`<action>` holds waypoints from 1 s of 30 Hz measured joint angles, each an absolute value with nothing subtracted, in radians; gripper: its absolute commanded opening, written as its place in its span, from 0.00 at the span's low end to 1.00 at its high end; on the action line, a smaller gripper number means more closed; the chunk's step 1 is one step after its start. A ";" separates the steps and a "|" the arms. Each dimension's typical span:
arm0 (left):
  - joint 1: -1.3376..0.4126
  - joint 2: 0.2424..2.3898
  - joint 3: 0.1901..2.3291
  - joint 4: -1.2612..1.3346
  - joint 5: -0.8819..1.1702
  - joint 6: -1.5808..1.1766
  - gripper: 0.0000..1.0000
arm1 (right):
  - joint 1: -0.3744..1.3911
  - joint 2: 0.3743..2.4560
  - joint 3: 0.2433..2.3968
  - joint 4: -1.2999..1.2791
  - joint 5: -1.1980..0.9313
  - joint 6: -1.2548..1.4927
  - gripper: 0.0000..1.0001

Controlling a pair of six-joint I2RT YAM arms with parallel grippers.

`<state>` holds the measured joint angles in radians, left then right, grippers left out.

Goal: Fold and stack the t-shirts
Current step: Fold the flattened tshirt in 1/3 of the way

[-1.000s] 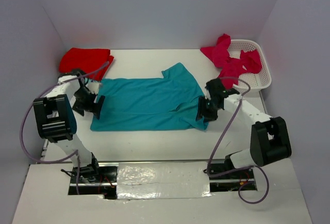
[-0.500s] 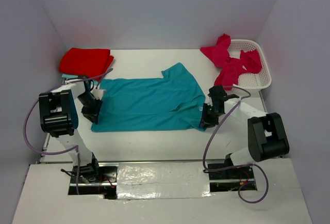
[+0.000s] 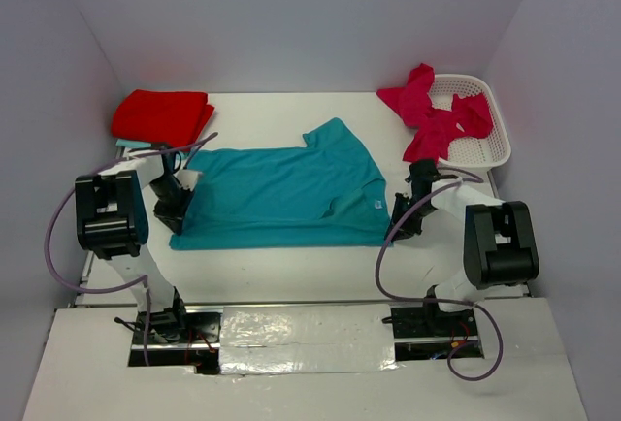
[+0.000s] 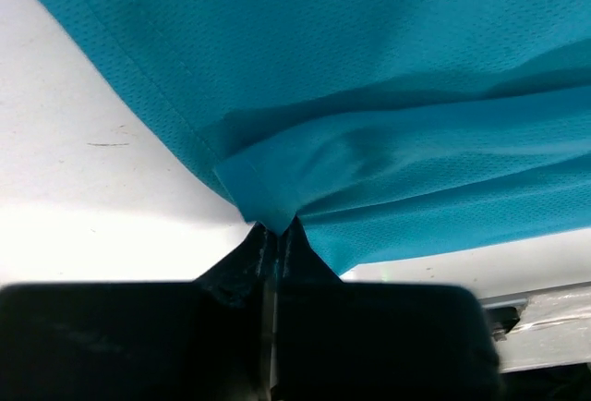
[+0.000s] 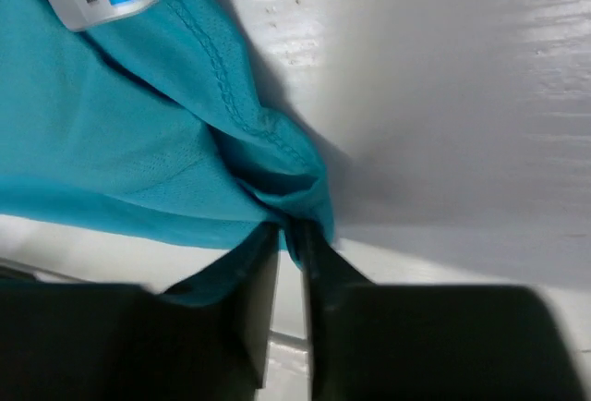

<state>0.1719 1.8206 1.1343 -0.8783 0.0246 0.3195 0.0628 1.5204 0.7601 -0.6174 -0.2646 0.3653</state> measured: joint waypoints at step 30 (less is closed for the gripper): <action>-0.624 2.064 1.887 -0.793 0.266 0.196 0.80 | 0.077 1.415 0.825 -0.475 -0.416 0.457 0.00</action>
<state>-0.6239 2.0644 1.8870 -0.7929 0.2657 0.1963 0.0769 1.4151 0.8249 -0.4747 -0.4164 0.4572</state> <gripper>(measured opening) 0.785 0.008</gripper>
